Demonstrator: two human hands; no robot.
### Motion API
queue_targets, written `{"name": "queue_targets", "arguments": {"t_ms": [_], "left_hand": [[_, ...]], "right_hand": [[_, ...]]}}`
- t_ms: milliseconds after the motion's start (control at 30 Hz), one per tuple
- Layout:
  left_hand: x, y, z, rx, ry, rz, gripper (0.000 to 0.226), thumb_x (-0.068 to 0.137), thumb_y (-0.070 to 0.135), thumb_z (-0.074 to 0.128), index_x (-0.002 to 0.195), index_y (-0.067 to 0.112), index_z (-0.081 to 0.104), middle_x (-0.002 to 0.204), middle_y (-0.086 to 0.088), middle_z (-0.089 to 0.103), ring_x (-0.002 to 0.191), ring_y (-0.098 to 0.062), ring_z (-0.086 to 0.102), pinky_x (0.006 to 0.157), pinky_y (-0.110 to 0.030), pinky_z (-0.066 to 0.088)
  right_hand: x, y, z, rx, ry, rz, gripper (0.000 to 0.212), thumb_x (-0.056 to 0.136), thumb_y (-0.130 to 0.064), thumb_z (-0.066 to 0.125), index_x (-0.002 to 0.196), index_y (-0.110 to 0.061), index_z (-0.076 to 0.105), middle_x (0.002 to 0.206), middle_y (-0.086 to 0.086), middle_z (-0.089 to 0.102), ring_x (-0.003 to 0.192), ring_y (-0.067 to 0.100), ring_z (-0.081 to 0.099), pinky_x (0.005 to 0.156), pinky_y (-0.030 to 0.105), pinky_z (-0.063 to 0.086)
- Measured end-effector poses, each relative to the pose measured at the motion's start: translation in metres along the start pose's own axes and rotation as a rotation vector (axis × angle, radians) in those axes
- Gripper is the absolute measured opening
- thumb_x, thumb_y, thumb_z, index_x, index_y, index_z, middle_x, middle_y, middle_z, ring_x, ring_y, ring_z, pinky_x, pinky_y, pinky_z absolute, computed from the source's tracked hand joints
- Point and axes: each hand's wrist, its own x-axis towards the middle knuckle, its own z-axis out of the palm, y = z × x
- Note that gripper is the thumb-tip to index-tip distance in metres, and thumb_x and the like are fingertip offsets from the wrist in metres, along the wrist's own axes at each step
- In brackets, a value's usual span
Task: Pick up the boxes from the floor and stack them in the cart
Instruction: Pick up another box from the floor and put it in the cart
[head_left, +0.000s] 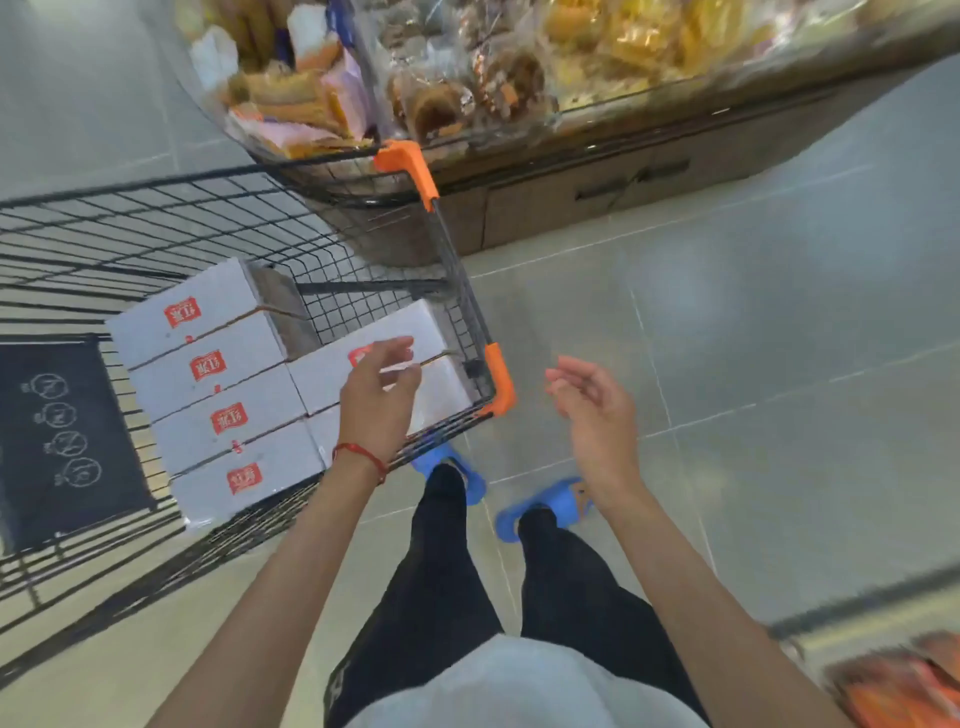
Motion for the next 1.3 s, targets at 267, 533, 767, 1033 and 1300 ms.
{"name": "queue_targets", "arguments": {"t_ms": [267, 533, 767, 1033, 1300], "left_hand": [[-0.056, 0.075, 0.153, 0.079, -0.213, 0.151, 0.023, 0.095, 0.011, 0.06, 0.116, 0.019, 0.066, 0.108, 0.007, 0.07, 0.088, -0.005, 0.062, 0.083, -0.014, 0.049], [-0.11, 0.148, 0.328, 0.249, -0.5, 0.338, 0.026, 0.095, 0.003, 0.059, 0.108, 0.025, 0.063, 0.105, 0.001, 0.066, 0.079, -0.005, 0.057, 0.068, -0.017, 0.046], [-0.14, 0.22, 0.467, 0.348, -0.732, 0.434, 0.027, 0.093, 0.001, 0.061, 0.108, 0.023, 0.064, 0.106, 0.002, 0.067, 0.088, -0.015, 0.06, 0.079, -0.027, 0.046], [-0.146, 0.297, 0.636, 0.435, -0.928, 0.44, 0.03, 0.094, -0.001, 0.058, 0.113, 0.022, 0.063, 0.104, 0.006, 0.066, 0.085, -0.009, 0.059, 0.069, -0.017, 0.043], [-0.169, 0.371, 0.787, 0.503, -1.071, 0.476, 0.032, 0.093, 0.003, 0.059, 0.108, 0.03, 0.064, 0.106, 0.005, 0.069, 0.089, -0.011, 0.063, 0.07, -0.02, 0.045]], "right_hand": [[-0.001, 0.015, -0.163, 0.17, 0.086, 0.055, 0.02, 0.097, -0.008, 0.065, 0.104, -0.025, 0.07, 0.111, 0.005, 0.075, 0.102, 0.012, 0.069, 0.096, 0.032, 0.053], [0.004, 0.028, -0.351, 0.25, 0.326, 0.043, 0.016, 0.095, -0.013, 0.066, 0.103, -0.026, 0.07, 0.104, 0.007, 0.076, 0.092, 0.014, 0.068, 0.087, 0.03, 0.048], [0.008, 0.006, -0.484, 0.494, 0.631, 0.036, 0.017, 0.098, -0.006, 0.061, 0.111, -0.015, 0.067, 0.106, 0.009, 0.072, 0.088, 0.016, 0.066, 0.08, 0.027, 0.05], [0.057, -0.026, -0.598, 0.587, 0.797, 0.081, 0.017, 0.097, -0.007, 0.063, 0.102, -0.022, 0.069, 0.109, 0.013, 0.073, 0.083, 0.011, 0.067, 0.083, 0.03, 0.052], [0.103, -0.058, -0.719, 0.709, 0.91, 0.124, 0.017, 0.096, -0.013, 0.066, 0.112, -0.016, 0.071, 0.114, 0.01, 0.073, 0.092, 0.015, 0.069, 0.088, 0.032, 0.055]]}}
